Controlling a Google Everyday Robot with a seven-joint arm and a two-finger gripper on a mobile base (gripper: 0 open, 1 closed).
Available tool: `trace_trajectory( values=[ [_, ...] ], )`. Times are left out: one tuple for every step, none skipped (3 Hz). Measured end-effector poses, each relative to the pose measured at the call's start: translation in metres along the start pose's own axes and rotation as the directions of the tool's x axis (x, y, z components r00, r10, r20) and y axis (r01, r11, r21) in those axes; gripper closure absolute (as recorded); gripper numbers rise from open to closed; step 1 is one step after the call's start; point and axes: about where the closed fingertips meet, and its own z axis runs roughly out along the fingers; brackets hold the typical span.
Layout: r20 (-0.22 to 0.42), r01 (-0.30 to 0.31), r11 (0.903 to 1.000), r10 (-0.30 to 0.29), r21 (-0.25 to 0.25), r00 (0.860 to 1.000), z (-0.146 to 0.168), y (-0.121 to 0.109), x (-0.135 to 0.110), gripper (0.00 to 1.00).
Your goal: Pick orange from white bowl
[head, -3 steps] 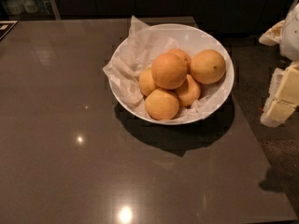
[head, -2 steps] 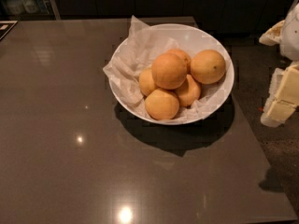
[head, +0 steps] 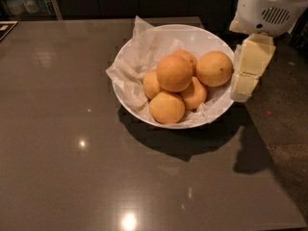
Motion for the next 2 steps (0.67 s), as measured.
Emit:
trace_trajectory(
  values=[
    [0.023,0.000,0.9996,0.000,0.027,1.000,0.001,-0.006,-0.006,0.00],
    [0.035,0.008,0.9996,-0.009,0.025,0.999,0.006,-0.012,-0.030,0.00]
  ],
)
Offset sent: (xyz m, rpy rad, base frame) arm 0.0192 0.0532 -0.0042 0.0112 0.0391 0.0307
